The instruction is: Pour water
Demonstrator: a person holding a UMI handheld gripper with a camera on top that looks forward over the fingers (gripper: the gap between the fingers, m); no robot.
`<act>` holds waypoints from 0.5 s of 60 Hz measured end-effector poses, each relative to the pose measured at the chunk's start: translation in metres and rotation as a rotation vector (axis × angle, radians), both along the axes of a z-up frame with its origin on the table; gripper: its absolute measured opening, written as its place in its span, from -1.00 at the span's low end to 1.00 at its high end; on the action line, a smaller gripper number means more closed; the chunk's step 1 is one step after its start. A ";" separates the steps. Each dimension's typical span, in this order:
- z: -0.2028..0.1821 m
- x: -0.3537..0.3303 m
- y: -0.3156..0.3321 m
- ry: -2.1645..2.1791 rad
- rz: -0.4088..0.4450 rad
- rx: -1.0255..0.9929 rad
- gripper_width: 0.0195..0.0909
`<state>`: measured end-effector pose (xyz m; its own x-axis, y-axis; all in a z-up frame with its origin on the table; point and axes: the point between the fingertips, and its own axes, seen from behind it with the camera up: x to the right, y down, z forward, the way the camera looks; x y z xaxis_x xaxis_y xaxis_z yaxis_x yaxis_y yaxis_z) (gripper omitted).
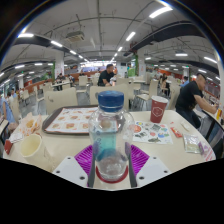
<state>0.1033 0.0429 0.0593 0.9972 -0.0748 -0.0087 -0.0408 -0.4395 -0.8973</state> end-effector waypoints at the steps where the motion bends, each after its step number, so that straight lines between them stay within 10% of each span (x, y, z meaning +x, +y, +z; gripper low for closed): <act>1: 0.000 0.000 0.000 -0.001 0.002 -0.002 -0.19; 8: -0.004 0.001 -0.004 -0.002 0.008 -0.041 0.09; 13: -0.007 0.002 -0.021 0.003 -0.014 -0.133 0.88; 30: 0.070 -0.039 -0.134 0.000 -0.024 -0.292 0.83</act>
